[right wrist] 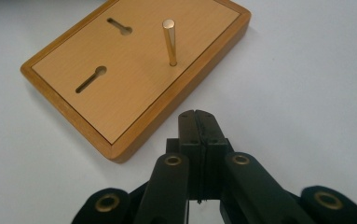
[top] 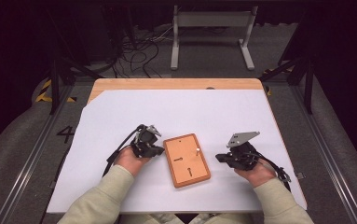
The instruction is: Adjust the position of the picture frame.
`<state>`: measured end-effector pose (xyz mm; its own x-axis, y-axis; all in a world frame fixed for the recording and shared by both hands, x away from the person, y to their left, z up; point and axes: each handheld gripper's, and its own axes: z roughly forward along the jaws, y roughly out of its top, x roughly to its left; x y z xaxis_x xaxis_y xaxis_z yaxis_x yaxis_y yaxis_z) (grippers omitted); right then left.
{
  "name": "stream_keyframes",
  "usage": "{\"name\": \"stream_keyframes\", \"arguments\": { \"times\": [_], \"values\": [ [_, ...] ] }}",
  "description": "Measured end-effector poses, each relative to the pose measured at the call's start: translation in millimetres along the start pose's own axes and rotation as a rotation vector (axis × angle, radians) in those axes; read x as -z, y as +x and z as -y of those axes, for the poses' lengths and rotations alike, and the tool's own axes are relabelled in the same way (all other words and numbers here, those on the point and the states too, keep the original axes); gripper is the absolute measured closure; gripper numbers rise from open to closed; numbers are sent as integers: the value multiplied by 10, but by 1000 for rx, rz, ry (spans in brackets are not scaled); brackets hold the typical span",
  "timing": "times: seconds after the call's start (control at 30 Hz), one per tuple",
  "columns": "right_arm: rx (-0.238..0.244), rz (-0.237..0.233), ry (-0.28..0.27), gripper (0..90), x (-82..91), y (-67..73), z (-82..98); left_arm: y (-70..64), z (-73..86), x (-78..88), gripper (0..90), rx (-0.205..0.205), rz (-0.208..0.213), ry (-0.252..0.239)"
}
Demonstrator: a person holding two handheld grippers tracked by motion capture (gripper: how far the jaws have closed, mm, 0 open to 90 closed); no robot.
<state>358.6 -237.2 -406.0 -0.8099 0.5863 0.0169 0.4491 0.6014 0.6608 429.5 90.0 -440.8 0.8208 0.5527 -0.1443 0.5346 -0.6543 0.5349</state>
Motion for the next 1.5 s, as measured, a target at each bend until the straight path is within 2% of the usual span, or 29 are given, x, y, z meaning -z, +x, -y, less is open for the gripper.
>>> {"name": "stream_keyframes", "arguments": {
  "times": [0.2,0.3,0.43,0.57,0.83,0.93,1.13,1.33,1.5],
  "values": [
    [-9,6,27,900,56,44,143,-27,-231,-146,893,-11,6,-42],
    [-4,8,48,900,39,68,173,-38,-266,-193,892,-1,6,-66],
    [14,1,84,900,-10,121,201,-3,-256,-214,876,4,21,-69],
    [45,-22,134,900,-59,181,214,15,-206,-88,864,8,30,-87],
    [122,-90,198,900,-173,337,187,-86,-94,187,840,-43,41,-127],
    [150,-79,215,900,-211,385,173,-96,-52,247,839,-52,52,-136],
    [184,-144,206,900,-300,501,103,-111,69,373,833,-44,55,-149],
    [211,-176,176,900,-441,602,-22,-128,232,466,826,-32,61,-151],
    [217,-192,158,900,-573,627,-136,-114,334,506,825,-16,61,-146]
  ]
}}
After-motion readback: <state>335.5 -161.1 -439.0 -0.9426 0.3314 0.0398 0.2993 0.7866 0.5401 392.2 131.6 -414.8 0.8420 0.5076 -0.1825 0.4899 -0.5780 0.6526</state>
